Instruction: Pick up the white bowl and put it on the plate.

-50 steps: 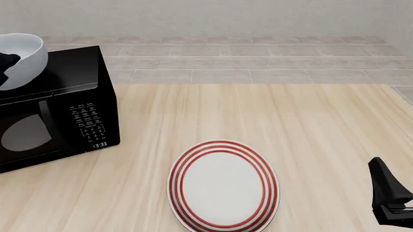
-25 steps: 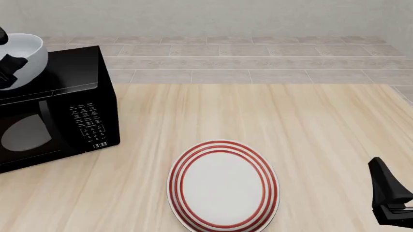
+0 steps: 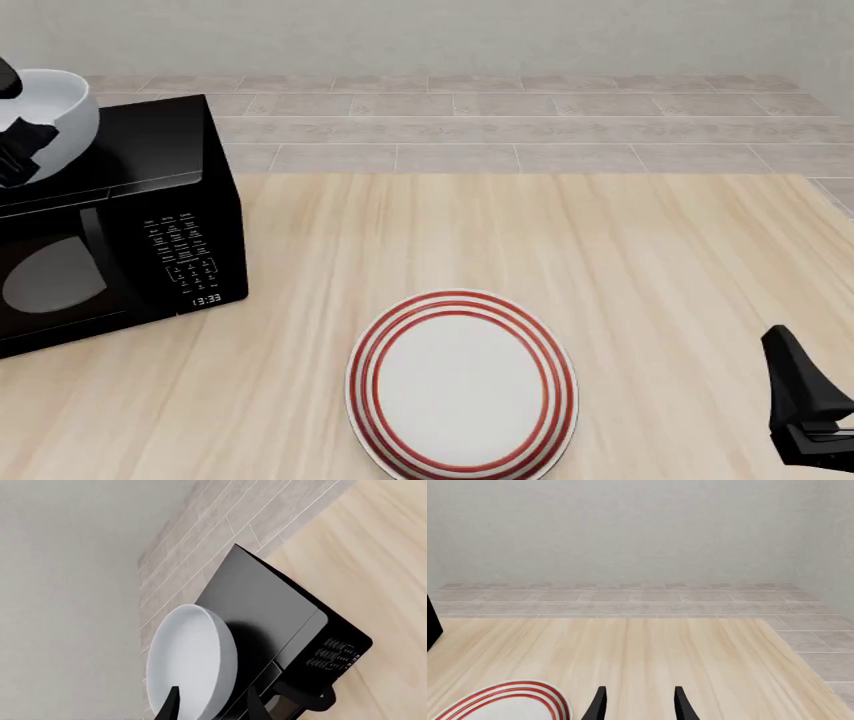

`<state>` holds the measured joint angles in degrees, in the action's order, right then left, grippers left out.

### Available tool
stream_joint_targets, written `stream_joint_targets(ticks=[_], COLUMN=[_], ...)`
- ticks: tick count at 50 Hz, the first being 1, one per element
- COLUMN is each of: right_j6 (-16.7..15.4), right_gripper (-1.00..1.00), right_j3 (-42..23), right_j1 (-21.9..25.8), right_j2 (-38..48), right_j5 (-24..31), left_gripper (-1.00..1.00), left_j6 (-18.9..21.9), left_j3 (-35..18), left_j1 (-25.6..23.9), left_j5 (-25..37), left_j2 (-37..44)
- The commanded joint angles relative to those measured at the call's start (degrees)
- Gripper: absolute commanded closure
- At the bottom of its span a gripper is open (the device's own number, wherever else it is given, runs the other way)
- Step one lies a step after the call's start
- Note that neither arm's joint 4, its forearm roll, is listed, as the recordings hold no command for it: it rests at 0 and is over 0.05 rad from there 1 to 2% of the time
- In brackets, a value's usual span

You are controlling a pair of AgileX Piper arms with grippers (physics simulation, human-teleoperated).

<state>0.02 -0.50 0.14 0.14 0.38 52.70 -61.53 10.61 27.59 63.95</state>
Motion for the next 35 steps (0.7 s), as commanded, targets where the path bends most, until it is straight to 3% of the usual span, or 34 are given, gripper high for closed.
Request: stream_joint_targets(ticks=[1,35], right_j6=[-0.04,-0.04], right_gripper=[-1.00,-1.00], right_j3=[0.08,0.08], right_j1=[-0.15,-0.14], right_j2=[0.04,0.04], right_j5=[-0.09,-0.08], left_gripper=[-1.00,-1.00], left_j6=[0.19,-0.53], left_j3=[0.10,-0.62], left_j1=[0.56,1.38], left_j5=[0.18,-1.83], left_j2=[-0.33,3.01])
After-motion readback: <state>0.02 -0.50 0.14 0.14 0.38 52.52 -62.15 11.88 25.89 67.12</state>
